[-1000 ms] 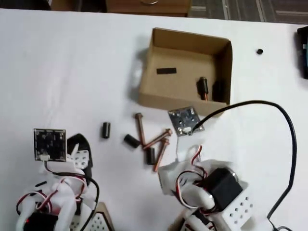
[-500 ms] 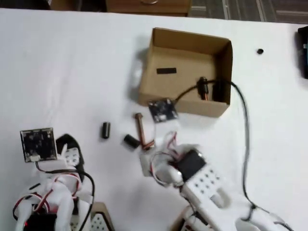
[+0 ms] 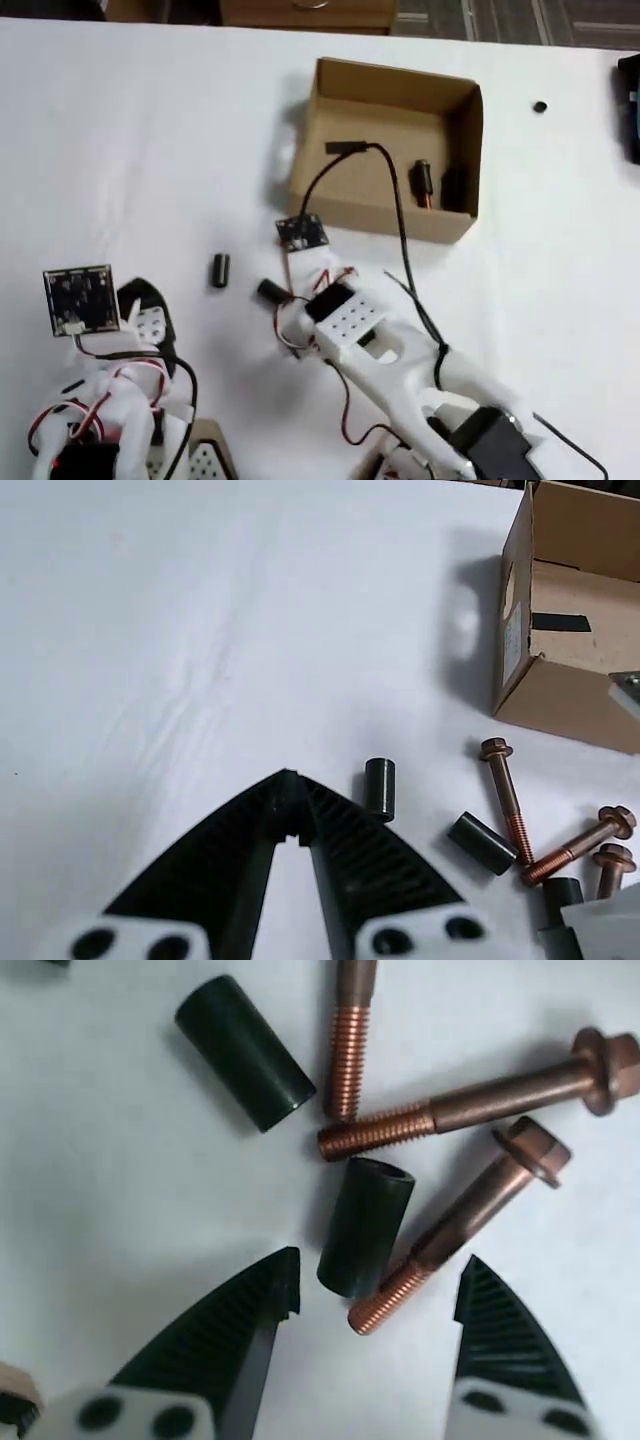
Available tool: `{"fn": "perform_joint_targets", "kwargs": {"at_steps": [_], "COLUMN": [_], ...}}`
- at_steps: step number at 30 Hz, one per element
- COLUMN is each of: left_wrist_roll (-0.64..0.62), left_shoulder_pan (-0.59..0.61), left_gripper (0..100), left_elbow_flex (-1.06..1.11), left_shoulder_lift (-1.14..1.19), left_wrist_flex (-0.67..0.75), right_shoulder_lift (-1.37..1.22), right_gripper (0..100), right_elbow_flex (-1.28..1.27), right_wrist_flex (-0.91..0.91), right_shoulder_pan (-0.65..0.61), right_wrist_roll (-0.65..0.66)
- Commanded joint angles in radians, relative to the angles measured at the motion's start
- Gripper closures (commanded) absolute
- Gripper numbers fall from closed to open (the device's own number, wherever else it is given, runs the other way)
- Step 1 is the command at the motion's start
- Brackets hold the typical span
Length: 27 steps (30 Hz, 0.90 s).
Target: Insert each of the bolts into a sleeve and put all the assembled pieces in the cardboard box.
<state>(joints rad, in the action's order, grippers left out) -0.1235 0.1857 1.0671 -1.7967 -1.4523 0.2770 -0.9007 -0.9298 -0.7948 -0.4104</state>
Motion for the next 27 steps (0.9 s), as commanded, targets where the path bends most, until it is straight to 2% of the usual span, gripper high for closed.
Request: {"fn": "perform_joint_targets", "kwargs": {"at_steps": [1, 9, 20, 27], "left_wrist_roll": [0.005, 0.005, 0.005, 0.005], "left_shoulder_pan": [0.009, 0.006, 0.005, 0.005], "left_gripper": [98, 98, 98, 98], "left_elbow_flex": [-0.002, -0.002, -0.002, -0.002], "left_shoulder_lift": [-0.021, -0.021, -0.021, -0.021], "left_wrist_flex": [0.006, 0.006, -0.003, -0.003], "right_shoulder_lift": [-0.005, -0.01, 0.074, 0.165], "right_gripper": [75.2, 87.5, 76.2, 76.5], "right_elbow_flex": [0.017, 0.043, 0.104, 0.169], "right_wrist_flex": [0.015, 0.021, -0.079, -0.142], "right_shoulder_pan": [-0.007, -0.03, -0.028, -0.053], "right_wrist_roll": [-0.005, 0.0, 0.029, 0.026]}}
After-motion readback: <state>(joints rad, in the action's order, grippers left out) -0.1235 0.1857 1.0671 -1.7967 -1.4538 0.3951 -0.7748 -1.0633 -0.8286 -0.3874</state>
